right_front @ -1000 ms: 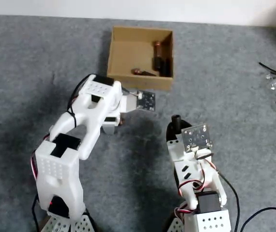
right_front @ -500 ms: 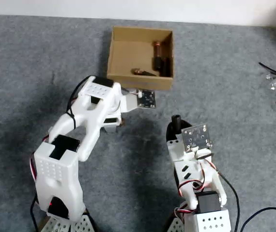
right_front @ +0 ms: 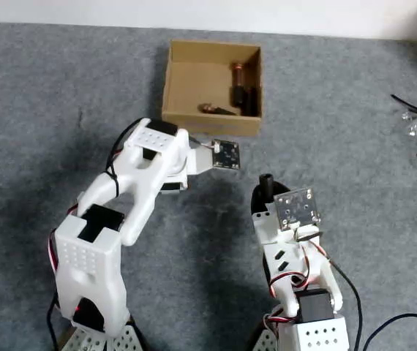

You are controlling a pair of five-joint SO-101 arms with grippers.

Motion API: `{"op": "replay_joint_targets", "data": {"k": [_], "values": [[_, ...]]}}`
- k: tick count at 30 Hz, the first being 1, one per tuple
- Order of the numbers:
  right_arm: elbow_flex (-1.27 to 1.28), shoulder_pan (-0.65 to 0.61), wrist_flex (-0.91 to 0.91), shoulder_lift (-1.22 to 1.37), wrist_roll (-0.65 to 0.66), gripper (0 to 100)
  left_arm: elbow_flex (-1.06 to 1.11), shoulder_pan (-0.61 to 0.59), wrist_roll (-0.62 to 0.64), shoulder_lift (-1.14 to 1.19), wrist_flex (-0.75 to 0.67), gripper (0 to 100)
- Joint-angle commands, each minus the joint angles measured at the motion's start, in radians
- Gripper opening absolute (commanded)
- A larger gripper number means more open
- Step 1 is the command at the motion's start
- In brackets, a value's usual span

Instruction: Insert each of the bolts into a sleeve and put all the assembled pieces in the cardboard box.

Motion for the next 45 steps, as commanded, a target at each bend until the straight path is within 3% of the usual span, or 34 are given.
{"op": "replay_joint_targets", "data": {"k": [1, 10, 14, 19, 32, 45], "values": [[0.09, 0.012, -0.005, -0.025, 0.011, 0.5, -0.004, 0.005, 0.008, -0.004, -0.046, 1], [0.091, 0.012, -0.005, -0.025, 0.011, 0.5, -0.068, 0.051, 0.071, -0.079, 0.061, 1], [0.091, 0.012, -0.005, -0.025, 0.012, 0.5, -0.079, 0.067, 0.081, -0.22, 0.133, 1], [0.093, 0.012, -0.007, -0.025, 0.083, 0.5, -0.077, 0.085, 0.175, -0.42, 0.183, 1], [0.093, 0.012, -0.007, -0.025, 0.084, 0.5, -0.065, 0.087, 0.402, -0.869, 0.341, 1], [0.093, 0.012, -0.005, -0.025, 0.084, 0.5, 0.406, 0.081, 0.41, -1.402, 0.333, 1]]}}
